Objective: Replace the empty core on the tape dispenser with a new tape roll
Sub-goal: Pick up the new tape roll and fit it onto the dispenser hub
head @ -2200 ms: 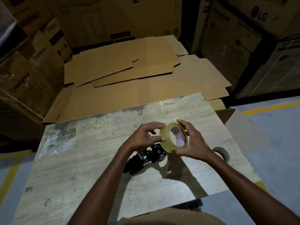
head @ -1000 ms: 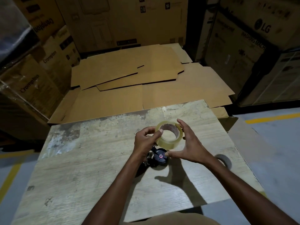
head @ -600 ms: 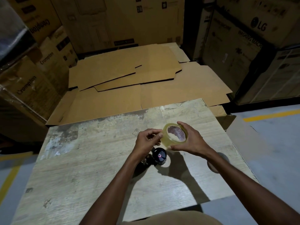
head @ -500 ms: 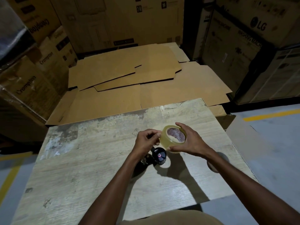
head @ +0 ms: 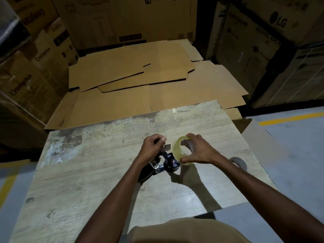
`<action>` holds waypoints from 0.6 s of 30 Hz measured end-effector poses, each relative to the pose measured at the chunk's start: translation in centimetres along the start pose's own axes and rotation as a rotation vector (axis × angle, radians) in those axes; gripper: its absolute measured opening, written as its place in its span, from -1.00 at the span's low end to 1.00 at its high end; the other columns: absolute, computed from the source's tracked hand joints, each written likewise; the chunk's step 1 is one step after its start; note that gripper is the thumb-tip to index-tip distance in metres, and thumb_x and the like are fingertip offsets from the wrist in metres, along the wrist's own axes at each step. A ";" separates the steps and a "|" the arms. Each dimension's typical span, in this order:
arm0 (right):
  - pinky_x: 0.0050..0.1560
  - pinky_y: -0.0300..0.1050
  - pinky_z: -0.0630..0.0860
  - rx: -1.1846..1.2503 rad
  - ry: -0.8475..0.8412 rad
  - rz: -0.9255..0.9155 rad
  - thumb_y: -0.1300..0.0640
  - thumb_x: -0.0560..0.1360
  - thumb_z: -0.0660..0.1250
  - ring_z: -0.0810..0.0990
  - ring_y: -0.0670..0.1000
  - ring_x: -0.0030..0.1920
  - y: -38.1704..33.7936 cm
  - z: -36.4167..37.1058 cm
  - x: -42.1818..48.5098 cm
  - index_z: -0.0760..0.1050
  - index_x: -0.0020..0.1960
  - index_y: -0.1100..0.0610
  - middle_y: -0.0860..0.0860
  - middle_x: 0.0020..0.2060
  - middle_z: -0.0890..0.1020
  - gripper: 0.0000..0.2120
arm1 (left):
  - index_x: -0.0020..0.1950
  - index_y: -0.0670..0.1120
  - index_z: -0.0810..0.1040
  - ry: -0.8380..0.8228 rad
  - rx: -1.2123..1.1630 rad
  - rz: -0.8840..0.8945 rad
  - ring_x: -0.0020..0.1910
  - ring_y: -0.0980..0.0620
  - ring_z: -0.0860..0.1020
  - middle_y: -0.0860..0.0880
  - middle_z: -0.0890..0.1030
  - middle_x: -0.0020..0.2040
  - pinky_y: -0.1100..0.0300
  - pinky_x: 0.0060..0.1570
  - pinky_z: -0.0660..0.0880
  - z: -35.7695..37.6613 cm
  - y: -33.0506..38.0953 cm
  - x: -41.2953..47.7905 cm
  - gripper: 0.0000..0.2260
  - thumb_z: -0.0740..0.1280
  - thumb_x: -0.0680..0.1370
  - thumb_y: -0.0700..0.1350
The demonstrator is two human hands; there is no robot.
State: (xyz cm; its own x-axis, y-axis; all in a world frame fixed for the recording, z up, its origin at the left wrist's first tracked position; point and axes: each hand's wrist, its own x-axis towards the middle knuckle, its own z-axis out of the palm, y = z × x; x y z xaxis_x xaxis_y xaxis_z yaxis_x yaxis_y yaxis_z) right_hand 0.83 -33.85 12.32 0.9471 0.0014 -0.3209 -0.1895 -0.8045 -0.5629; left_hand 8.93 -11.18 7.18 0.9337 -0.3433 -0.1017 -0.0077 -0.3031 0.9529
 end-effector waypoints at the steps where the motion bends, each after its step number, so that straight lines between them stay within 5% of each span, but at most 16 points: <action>1: 0.24 0.03 0.50 0.000 0.002 0.009 -0.23 0.20 0.66 0.46 0.15 0.30 -0.2 0.6 0.0 0.16 0.56 0.06 0.13 0.32 0.40 0.12 | 0.02 -0.12 0.70 0.042 0.029 -0.016 -0.14 0.12 0.66 -0.03 0.71 -0.10 0.24 -0.09 0.55 -0.7 -1.0 -0.1 -0.86 0.38 0.67 -0.09; 7: 0.26 0.02 0.49 -0.007 0.069 0.103 -0.22 0.22 0.64 0.47 0.17 0.34 -1.4 4.8 0.3 0.19 0.55 0.12 0.15 0.37 0.42 0.09 | -0.07 -0.06 0.69 0.213 0.148 -0.094 -0.09 0.05 0.65 -0.03 0.70 -0.09 0.16 -0.06 0.52 -2.9 -7.4 -1.9 -0.92 0.43 0.61 -0.16; 18: 0.21 0.08 0.55 -0.073 0.132 0.201 -0.31 0.15 0.60 0.51 0.21 0.28 -2.3 8.7 1.3 0.13 0.57 0.03 0.16 0.31 0.45 0.17 | -0.04 0.00 0.69 0.117 0.097 -0.142 -0.08 0.16 0.61 0.01 0.69 -0.08 0.31 -0.10 0.45 -2.9 -11.3 -3.6 -0.86 0.39 0.66 -0.03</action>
State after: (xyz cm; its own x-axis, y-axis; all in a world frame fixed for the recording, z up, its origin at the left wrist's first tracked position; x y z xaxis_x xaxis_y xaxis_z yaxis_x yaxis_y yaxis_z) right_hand 0.26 -26.82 6.52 0.9190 -0.2365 -0.3154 -0.3624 -0.8218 -0.4396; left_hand 6.73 -3.97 -2.39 0.9630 -0.1874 -0.1935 0.0976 -0.4268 0.8991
